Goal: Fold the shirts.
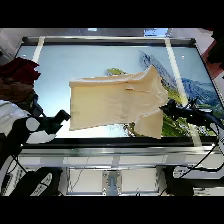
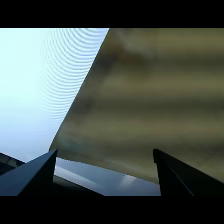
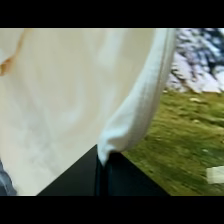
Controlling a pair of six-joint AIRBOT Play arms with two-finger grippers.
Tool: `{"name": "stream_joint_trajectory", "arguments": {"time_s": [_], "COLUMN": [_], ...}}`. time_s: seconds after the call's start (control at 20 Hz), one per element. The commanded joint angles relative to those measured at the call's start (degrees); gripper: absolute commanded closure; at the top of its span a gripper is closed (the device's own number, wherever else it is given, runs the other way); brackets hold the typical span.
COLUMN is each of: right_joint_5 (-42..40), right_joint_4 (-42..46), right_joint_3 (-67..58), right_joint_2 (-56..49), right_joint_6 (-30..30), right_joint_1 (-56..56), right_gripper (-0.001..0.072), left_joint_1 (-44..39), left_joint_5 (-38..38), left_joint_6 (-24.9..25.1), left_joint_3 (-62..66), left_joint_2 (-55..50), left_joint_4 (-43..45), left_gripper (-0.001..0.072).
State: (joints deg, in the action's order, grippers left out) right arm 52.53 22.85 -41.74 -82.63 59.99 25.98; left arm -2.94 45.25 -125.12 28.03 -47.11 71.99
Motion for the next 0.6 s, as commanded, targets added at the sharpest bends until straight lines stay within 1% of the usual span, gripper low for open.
{"name": "stream_joint_trajectory", "arguments": {"time_s": [0.0,0.05,0.15,0.3,0.4,0.55], "right_joint_5": [4.3,4.5,4.9,5.1,5.2,5.3], "right_joint_4": [-1.6,-1.6,-2.5,-2.8,-2.8,-2.8], "right_joint_3": [-2.0,-2.1,-2.1,-2.1,-2.1,-2.1], "right_joint_2": [0.6,0.9,1.1,1.1,1.1,1.2], "right_joint_6": [-0.7,-0.7,-1.3,-1.4,-1.4,-1.4], "right_joint_1": [-0.1,-0.1,-0.1,-0.1,-0.1,-0.1], "right_gripper": [0.0679,0.0678,0.0679,0.0678,0.0678,0.0678], "left_joint_1": [0.0,0.0,0.0,0.0,0.0,0.0], "left_joint_5": [-6.1,-7.5,-10.8,-13.1,-14.9,-17.7], "left_joint_6": [-7.4,-7.4,-10.4,-10.8,-10.6,-6.0], "left_joint_3": [-7.0,-8.1,-9.4,-9.6,-9.6,-9.6], "left_joint_2": [0.0,-0.1,-0.7,-3.0,-5.6,-9.5], "left_joint_4": [-8.0,-9.0,-9.0,-9.6,-12.0,-18.9], "left_gripper": [0.0012,0.0012,0.0012,0.0013,0.0012,0.0015]}}
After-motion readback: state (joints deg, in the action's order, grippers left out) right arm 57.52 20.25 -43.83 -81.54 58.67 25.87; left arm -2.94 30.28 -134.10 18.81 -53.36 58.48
